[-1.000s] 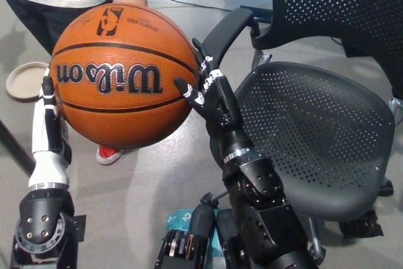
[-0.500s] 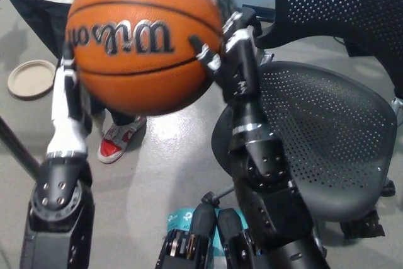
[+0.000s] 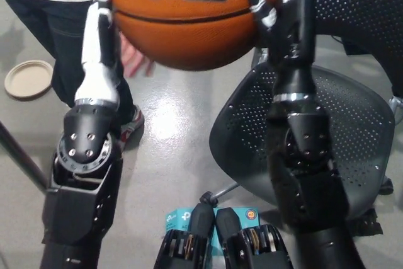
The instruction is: The robot grabs the basketball from a person using both hands and then drops it on the black chair in the front
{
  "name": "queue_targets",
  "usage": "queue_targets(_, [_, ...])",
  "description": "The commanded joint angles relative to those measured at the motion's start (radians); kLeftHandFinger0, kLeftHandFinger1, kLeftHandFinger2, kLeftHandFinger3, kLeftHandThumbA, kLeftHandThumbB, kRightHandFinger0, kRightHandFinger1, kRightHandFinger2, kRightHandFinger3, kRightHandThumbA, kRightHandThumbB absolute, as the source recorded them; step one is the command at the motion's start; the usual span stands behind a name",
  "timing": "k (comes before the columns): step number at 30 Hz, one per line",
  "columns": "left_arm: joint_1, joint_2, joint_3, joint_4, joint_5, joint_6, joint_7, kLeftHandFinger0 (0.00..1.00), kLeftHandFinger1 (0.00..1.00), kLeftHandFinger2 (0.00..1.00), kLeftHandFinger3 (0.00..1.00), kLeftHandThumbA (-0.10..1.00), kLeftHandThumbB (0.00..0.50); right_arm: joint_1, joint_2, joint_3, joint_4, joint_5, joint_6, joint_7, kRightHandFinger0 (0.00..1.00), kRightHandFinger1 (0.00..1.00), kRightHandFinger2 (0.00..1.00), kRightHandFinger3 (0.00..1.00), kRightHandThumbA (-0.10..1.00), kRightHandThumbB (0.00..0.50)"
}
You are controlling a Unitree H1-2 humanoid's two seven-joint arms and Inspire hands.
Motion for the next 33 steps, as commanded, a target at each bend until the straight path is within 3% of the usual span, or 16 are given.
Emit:
queue_targets(1, [-0.173,-0.123,-0.152,0.017,0.037,0.001,-0.114,1.00,1.00,1.00,1.00,1.00,0.156,-0.100,0.004,0.033,-0.054,0.010,0.145,0.087,1.00,1.00,1.00,1.00,1.00,0.284])
queue_targets(5, [-0.179,-0.124,-0.156,0.025,0.038,0.004,-0.111,1.00,1.00,1.00,1.00,1.00,0.156,-0.099,-0.002,0.033,-0.059,0.012,0.156,0.083,1.00,1.00,1.00,1.00,1.00,0.280])
queue_targets(6, [-0.238,-0.159,-0.173,0.141,0.048,-0.002,-0.113,1.00,1.00,1.00,1.00,1.00,0.168,-0.099,-0.051,-0.014,-0.067,0.052,0.195,0.080,1.00,1.00,1.00,1.00,1.00,0.277])
queue_targets(9, [-0.283,-0.185,-0.188,0.264,0.056,-0.040,-0.112,1.00,1.00,1.00,1.00,1.00,0.128,-0.086,-0.081,-0.059,-0.059,0.140,0.223,0.106,1.00,1.00,1.00,1.00,1.00,0.295])
queue_targets(12, [-0.327,-0.220,-0.191,0.391,0.055,-0.065,-0.113,1.00,1.00,1.00,1.00,1.00,0.118,-0.082,-0.117,-0.092,-0.014,0.154,0.199,0.116,1.00,1.00,1.00,1.00,1.00,0.235])
queue_targets(14, [-0.345,-0.227,-0.195,0.441,0.064,-0.088,-0.105,1.00,1.00,1.00,1.00,1.00,0.112,-0.081,-0.131,-0.099,0.000,0.140,0.204,0.106,1.00,1.00,1.00,1.00,1.00,0.228])
queue_targets(16, [-0.389,-0.259,-0.189,0.577,0.069,-0.152,-0.084,1.00,1.00,1.00,1.00,1.00,0.128,-0.080,-0.158,-0.125,0.039,0.160,0.187,0.117,1.00,1.00,1.00,1.00,1.00,0.194])
queue_targets(17, [-0.410,-0.268,-0.195,0.630,0.082,-0.155,-0.079,1.00,1.00,1.00,1.00,1.00,0.134,-0.076,-0.158,-0.148,0.047,0.205,0.202,0.121,1.00,1.00,1.00,1.00,1.00,0.212])
queue_targets(18, [-0.427,-0.275,-0.195,0.679,0.079,-0.181,-0.085,1.00,1.00,1.00,1.00,1.00,0.109,-0.074,-0.171,-0.150,0.061,0.196,0.206,0.121,1.00,1.00,1.00,1.00,1.00,0.254])
queue_targets(19, [-0.447,-0.282,-0.196,0.736,0.082,-0.218,-0.085,1.00,1.00,1.00,1.00,1.00,0.098,-0.072,-0.180,-0.160,0.077,0.199,0.208,0.120,1.00,1.00,1.00,1.00,1.00,0.264])
queue_targets(24, [-0.547,-0.327,-0.166,0.953,0.063,-0.268,-0.079,1.00,1.00,1.00,1.00,1.00,0.134,-0.078,-0.210,-0.206,0.153,0.238,0.170,0.136,1.00,1.00,1.00,1.00,1.00,0.191])
queue_targets(29, [-0.616,-0.355,-0.165,1.096,0.074,-0.299,-0.076,1.00,1.00,1.00,1.00,1.00,0.090,-0.079,-0.215,-0.253,0.200,0.274,0.157,0.132,1.00,1.00,1.00,1.00,1.00,0.217])
queue_targets(33, [-0.635,-0.366,-0.161,1.168,0.077,-0.324,-0.061,1.00,1.00,1.00,1.00,1.00,0.106,-0.075,-0.217,-0.264,0.233,0.280,0.163,0.128,1.00,1.00,1.00,1.00,1.00,0.231])
